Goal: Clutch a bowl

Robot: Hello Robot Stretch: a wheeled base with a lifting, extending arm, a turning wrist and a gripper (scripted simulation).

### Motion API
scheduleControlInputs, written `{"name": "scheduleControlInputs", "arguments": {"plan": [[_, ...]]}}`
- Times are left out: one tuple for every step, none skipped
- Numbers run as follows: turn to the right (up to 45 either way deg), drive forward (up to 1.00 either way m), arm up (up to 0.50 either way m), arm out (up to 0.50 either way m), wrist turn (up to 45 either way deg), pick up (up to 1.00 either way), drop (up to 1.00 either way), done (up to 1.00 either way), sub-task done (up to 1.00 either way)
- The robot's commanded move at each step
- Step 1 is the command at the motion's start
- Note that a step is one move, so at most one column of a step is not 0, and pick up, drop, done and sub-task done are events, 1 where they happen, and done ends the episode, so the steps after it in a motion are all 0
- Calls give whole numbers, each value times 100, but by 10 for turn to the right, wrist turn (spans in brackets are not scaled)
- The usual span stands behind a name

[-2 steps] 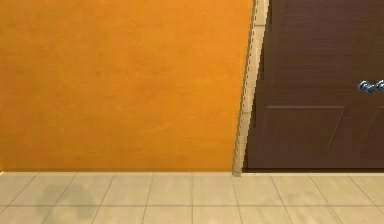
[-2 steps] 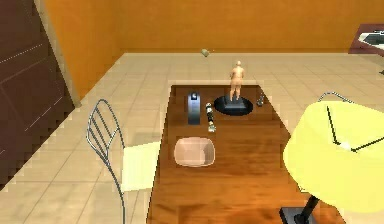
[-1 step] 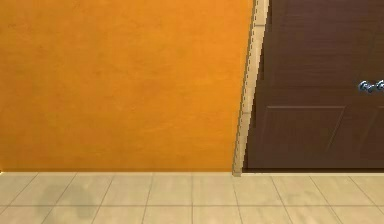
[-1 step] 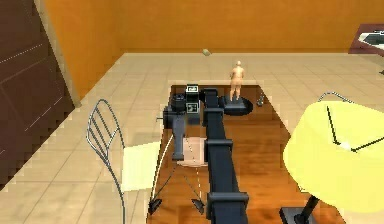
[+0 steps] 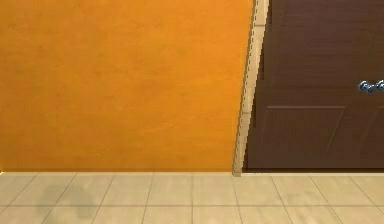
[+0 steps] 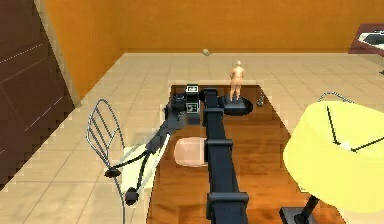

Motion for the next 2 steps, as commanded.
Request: {"name": "scheduleControlInputs", "arguments": {"plan": [[0, 0, 0, 0, 450, 0, 0, 0, 0], [0, 0, 0, 0, 450, 0, 0, 0, 0]]}}
